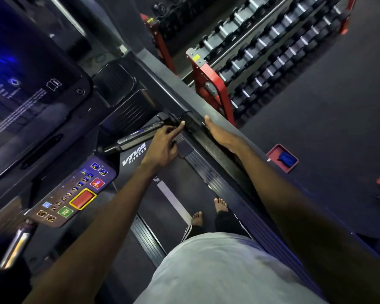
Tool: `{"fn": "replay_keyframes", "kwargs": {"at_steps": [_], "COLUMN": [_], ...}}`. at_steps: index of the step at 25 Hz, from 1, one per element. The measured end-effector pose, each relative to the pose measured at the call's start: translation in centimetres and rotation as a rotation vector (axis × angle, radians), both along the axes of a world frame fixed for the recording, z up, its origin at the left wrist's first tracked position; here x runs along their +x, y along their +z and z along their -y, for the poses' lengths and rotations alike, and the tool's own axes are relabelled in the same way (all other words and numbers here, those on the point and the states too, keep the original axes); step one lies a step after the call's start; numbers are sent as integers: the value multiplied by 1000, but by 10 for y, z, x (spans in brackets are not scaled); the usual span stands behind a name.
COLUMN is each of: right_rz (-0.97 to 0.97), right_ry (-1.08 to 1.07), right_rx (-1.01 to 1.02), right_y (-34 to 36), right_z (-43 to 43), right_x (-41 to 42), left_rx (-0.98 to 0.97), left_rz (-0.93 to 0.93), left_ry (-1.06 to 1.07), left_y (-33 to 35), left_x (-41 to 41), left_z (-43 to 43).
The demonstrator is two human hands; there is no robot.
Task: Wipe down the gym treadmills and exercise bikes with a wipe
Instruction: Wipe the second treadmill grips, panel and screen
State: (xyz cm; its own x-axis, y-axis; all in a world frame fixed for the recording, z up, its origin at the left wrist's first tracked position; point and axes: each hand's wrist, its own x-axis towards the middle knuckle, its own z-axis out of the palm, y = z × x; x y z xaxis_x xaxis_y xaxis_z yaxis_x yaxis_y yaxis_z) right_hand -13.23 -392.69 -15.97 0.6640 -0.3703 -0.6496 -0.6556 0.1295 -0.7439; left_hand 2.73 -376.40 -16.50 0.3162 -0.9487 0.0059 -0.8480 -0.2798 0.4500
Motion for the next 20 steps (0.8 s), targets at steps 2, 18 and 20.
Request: {"fn": "replay_keyframes", "kwargs": {"at_steps": [2,18,20], "right_rz": [18,207,181], "right_ry": [5,633,650], "right_rx": [10,-1235,-1273], "right_y": [-4,-17,-18], "right_z": [3,-50,-52], "right_x": [1,-9,-14], "left_rx": [12,21,0], "left_rz": [-24,-121,-111], "left_ry": [19,40,56], "left_y": [0,2,2], "left_x": [0,25,29], "left_z": [-1,4,3]}}
